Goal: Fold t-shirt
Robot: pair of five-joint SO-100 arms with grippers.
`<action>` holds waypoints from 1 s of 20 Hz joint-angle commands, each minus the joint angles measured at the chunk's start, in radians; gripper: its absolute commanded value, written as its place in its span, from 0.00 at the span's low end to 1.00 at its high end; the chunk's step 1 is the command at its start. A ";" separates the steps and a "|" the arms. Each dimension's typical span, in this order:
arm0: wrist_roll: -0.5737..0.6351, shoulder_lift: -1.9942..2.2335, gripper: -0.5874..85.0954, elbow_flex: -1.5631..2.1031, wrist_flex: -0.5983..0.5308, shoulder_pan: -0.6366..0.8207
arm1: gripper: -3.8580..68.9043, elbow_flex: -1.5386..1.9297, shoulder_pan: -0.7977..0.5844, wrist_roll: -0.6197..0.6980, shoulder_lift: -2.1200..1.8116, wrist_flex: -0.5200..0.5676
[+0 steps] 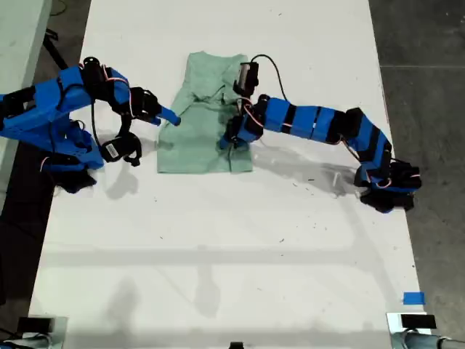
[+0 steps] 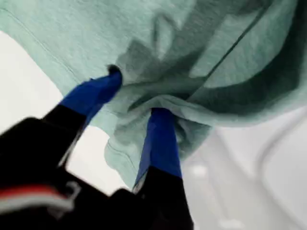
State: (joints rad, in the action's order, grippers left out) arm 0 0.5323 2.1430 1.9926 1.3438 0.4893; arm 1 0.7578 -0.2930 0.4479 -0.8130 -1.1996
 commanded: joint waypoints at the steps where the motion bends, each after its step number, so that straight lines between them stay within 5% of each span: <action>1: -0.014 0.031 0.30 -0.003 -0.021 -0.017 | 0.45 -0.077 -0.025 0.041 -0.192 -0.114; 8: -0.044 0.037 0.30 0.064 -0.046 -0.031 | 0.39 -0.061 -0.069 0.112 -0.420 -0.322; 20: -0.055 0.034 0.30 0.064 -0.066 -0.035 | 0.33 -0.077 0.008 0.098 -0.153 -0.156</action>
State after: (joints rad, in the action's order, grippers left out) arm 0 0.4878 2.1537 2.0739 1.2931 0.4633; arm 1 0.7547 -0.3022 0.5522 -0.9449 -1.3944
